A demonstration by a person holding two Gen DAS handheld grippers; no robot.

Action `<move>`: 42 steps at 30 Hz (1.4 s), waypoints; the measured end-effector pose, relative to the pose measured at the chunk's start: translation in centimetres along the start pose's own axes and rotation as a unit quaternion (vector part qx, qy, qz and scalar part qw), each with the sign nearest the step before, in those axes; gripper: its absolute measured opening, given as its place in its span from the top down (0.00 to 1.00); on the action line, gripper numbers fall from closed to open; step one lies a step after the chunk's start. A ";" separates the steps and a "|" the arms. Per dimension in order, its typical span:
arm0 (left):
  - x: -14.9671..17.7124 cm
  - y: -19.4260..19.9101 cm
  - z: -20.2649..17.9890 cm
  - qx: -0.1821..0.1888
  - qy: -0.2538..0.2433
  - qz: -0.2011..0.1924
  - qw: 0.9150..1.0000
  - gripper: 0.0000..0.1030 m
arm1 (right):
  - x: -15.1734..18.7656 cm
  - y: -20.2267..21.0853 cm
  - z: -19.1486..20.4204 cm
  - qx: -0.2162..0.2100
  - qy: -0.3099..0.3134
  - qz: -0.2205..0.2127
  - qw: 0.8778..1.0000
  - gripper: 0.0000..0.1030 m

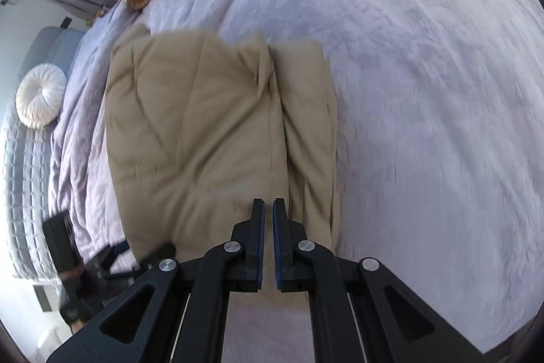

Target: Fold large clothes

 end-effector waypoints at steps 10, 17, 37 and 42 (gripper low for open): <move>2.1 6.5 0.3 -0.031 0.008 -0.047 0.998 0.01 | 5.0 1.4 2.0 0.013 0.011 0.019 1.000 0.95; 3.4 11.2 0.4 -0.030 0.036 -0.075 0.996 0.01 | 6.4 3.9 4.0 0.041 0.042 0.006 0.998 0.94; 4.4 19.9 1.9 -0.100 0.064 -0.146 0.982 0.01 | 7.7 10.5 10.3 0.075 0.116 -0.087 0.987 0.00; 4.8 21.8 1.6 -0.139 0.048 -0.165 0.975 0.01 | 7.8 11.5 11.0 0.089 0.116 -0.102 0.984 0.00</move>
Point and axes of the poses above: each gripper's, at about its wrist camera, not at the fingertips, and y roughly against the way its jaws point, z to its left, x to its underside, the point moved 7 cm from there along -y, roughly the way its jaws point, and after that the axes turned 12 degrees about -x, right-handed, at the moved point
